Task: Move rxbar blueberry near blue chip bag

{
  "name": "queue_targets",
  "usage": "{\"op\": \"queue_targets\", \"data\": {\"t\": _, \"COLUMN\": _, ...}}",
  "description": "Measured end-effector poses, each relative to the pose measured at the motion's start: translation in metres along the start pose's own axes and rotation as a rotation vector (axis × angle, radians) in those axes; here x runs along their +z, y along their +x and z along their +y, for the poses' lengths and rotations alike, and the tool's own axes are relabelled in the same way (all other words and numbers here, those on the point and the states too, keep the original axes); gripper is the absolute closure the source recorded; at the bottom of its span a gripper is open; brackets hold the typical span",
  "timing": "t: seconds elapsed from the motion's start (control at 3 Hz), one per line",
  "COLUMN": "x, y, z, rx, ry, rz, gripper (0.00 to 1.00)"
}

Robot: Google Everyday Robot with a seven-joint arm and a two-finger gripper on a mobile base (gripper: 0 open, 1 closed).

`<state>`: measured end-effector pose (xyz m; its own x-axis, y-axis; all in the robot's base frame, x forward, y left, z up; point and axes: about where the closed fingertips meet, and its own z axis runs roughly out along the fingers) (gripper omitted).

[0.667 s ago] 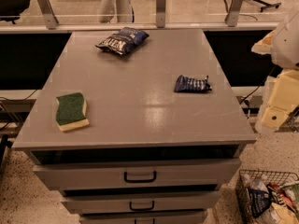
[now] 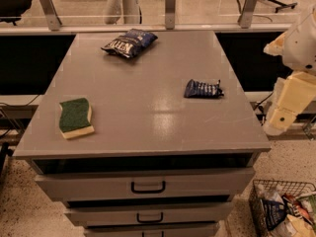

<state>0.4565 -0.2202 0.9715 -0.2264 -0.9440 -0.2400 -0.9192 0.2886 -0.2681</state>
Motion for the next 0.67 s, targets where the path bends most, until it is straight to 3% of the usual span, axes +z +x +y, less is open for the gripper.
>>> {"op": "queue_targets", "data": {"t": 0.67, "x": 0.073, "y": 0.004, "z": -0.065, "rx": 0.137, "ry": 0.005, "rz": -0.155, "gripper": 0.0}}
